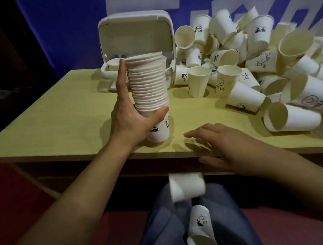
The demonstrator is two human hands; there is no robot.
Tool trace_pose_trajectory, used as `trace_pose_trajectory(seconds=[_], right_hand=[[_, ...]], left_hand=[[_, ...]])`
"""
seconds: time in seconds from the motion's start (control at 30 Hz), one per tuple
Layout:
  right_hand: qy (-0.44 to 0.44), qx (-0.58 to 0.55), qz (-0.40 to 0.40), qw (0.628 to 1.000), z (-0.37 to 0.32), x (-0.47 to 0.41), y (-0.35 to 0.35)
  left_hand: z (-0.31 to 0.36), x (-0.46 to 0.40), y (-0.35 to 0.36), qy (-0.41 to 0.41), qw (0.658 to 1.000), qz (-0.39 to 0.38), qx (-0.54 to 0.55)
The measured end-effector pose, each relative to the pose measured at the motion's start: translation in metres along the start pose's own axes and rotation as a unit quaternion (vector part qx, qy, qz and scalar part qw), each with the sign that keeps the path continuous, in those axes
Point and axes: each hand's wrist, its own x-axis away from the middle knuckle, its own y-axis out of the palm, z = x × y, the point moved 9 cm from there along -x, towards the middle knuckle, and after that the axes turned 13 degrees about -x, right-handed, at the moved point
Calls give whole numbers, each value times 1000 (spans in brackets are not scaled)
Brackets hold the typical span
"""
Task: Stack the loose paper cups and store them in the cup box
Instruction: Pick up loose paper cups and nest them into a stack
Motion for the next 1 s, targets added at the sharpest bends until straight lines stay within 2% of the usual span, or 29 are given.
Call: trace_pose_trajectory(seconds=[0.07, 0.13, 0.23, 0.27, 0.3, 0.4, 0.47, 0.57, 0.67, 0.77, 0.83, 0.9, 1.0], right_hand=[[-19, 24, 28, 999, 0, -2, -3], [-81, 50, 66, 993, -16, 3, 2], [-171, 40, 13, 984, -39, 18, 62], [-162, 55, -19, 985, -35, 21, 89], [-118, 82, -53, 988, -20, 23, 115], [93, 145, -148, 974, 47, 26, 164], [172, 117, -170, 963, 73, 27, 172], [180, 92, -144, 969, 81, 25, 169], [166, 131, -163, 964, 80, 32, 168], [153, 152, -131, 968, 81, 28, 151], [161, 121, -99, 975, 80, 25, 140], [184, 36, -73, 980, 80, 25, 134], [213, -205, -75, 952, 72, 28, 137]], left_hand=[[-1, 0, 2, -1, 1000, -4, 1], [-2, 1, 5, -2, 1000, -8, -1], [-5, 3, 9, -3, 1000, -14, 2], [-6, 4, 9, -2, 1000, -14, 9], [-6, 4, 9, 0, 1000, -12, 16], [-7, 5, 8, 3, 999, -12, 32], [-8, 5, 8, 8, 999, -11, 35], [-7, 6, 6, 13, 999, -14, 32], [-4, 5, 4, 22, 999, -13, 23], [-2, 5, 5, 34, 999, -16, 18], [0, 5, 6, 44, 999, -18, 13], [2, 6, 6, 51, 998, -22, 12], [4, 5, 6, 59, 998, -27, 7]])
